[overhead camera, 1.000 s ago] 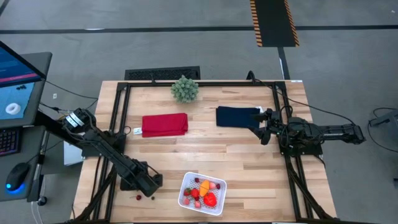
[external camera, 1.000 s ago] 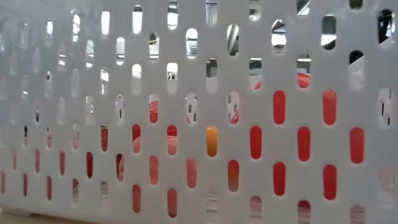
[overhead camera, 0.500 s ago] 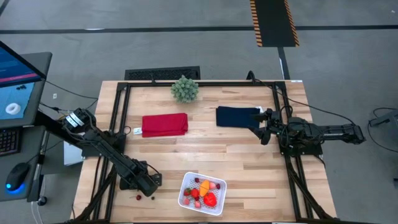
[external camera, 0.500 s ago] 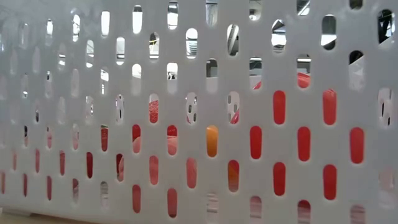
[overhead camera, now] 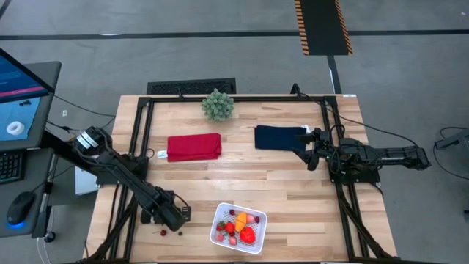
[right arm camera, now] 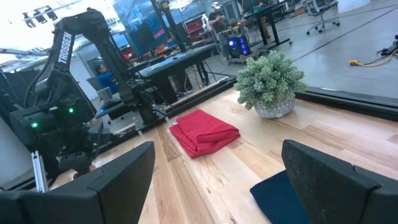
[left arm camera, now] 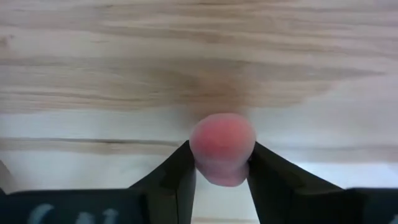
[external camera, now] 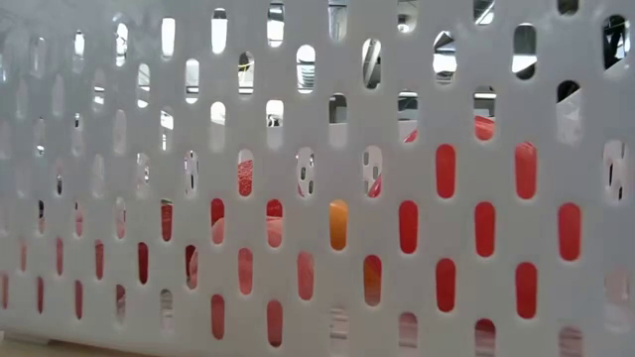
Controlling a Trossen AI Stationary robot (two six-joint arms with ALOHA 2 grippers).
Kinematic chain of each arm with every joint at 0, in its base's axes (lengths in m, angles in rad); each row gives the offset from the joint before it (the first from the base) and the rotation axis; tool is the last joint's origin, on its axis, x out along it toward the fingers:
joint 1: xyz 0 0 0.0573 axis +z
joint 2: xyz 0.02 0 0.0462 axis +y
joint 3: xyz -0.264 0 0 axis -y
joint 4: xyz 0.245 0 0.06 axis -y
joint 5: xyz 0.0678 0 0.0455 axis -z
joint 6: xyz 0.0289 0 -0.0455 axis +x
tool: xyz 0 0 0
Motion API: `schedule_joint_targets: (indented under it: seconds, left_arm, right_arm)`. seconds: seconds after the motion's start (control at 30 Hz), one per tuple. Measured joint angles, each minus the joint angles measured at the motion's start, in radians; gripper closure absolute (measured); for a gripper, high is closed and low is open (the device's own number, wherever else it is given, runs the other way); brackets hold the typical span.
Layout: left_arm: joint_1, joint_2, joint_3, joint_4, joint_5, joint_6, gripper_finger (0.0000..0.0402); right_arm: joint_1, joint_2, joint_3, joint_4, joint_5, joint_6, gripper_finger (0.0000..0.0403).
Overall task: Pick and placing Produce into tupperware
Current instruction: Put the peach into the white bin
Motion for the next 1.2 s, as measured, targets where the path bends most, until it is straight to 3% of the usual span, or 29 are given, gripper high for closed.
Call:
schedule_joint_targets:
  seconds: [0.33,0.63,0.9,1.2]
  left_arm:
    - [0.102,-0.111,0.022,-0.062,0.0,0.156,0.0264]
    - [0.178,-0.132,0.278,-0.36,-0.056,0.438,0.0317]
    - [0.248,-0.132,0.447,-0.465,-0.087,0.773,0.03]
    - [0.26,-0.069,0.55,-0.475,-0.022,1.014,0.0295]
  right_arm:
    - [0.0,0.0,0.0,0.0,0.0,0.0,0.0029]
    - [0.0,0.0,0.0,0.0,0.0,0.0,0.0029]
    - [0.0,0.0,0.0,0.0,0.0,0.0,0.0029]
    - [0.0,0.0,0.0,0.0,0.0,0.0,0.0029]
